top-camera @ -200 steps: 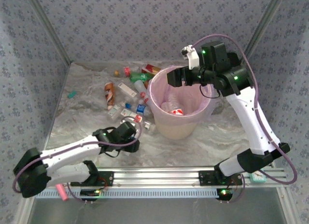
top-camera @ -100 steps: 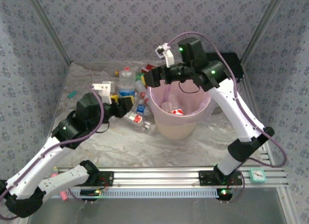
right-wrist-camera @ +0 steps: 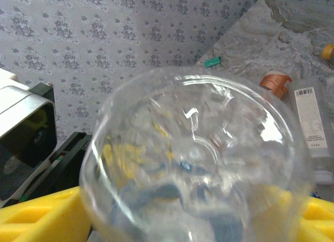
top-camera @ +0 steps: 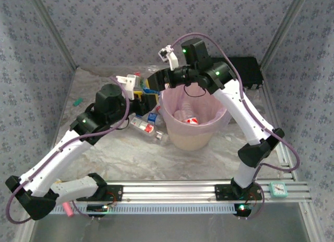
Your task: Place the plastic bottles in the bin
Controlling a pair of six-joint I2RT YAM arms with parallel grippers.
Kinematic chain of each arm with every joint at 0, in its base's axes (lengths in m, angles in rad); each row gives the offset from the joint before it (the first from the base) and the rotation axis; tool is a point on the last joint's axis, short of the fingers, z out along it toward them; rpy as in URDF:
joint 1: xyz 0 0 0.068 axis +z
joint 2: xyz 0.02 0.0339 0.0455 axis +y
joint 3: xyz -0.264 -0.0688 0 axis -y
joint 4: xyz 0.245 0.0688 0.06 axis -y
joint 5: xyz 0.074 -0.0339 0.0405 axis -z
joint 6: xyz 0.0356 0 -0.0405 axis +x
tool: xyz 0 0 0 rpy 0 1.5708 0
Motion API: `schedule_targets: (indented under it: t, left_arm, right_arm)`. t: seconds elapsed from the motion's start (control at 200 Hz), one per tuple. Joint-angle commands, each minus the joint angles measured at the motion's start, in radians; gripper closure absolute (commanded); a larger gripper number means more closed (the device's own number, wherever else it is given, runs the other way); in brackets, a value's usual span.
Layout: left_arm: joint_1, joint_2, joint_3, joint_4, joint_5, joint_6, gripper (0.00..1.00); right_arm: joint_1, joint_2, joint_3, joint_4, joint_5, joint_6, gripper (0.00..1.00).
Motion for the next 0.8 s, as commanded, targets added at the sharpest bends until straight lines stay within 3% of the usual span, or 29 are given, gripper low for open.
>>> schedule_targets:
  t: [0.0, 0.08, 0.175, 0.28, 0.315, 0.4, 0.5, 0.795]
  left_arm:
    - [-0.005, 0.015, 0.053, 0.082, 0.083, 0.030, 0.50]
    - [-0.005, 0.023, 0.058, 0.085, 0.085, 0.032, 0.50]
    - [-0.002, 0.030, 0.060, 0.090, 0.092, 0.028, 0.50]
    - [0.003, 0.033, 0.061, 0.087, 0.088, 0.027, 0.47]
    - [0.007, 0.034, 0.059, 0.087, 0.087, 0.026, 0.43]
    - [0.015, 0.029, 0.054, 0.087, 0.088, 0.032, 0.19]
    - [0.038, 0.019, 0.044, 0.076, 0.090, 0.020, 0.05]
    - [0.135, -0.084, -0.093, 0.072, 0.183, -0.037, 0.00]
  right_arm:
    - [-0.003, 0.015, 0.021, 0.014, -0.031, 0.008, 0.24]
    - [-0.005, 0.010, 0.006, 0.039, -0.030, 0.015, 0.28]
    - [-0.009, 0.009, 0.004, 0.045, -0.033, 0.014, 0.42]
    - [-0.016, 0.003, 0.002, 0.051, -0.029, 0.006, 0.47]
    - [-0.018, 0.001, 0.006, 0.048, -0.029, 0.004, 0.48]
    - [-0.030, -0.002, 0.032, 0.030, -0.016, -0.014, 0.49]
    - [-0.053, -0.005, 0.089, -0.014, 0.009, -0.043, 0.50]
    - [-0.165, -0.086, 0.144, -0.134, 0.178, -0.085, 0.53]
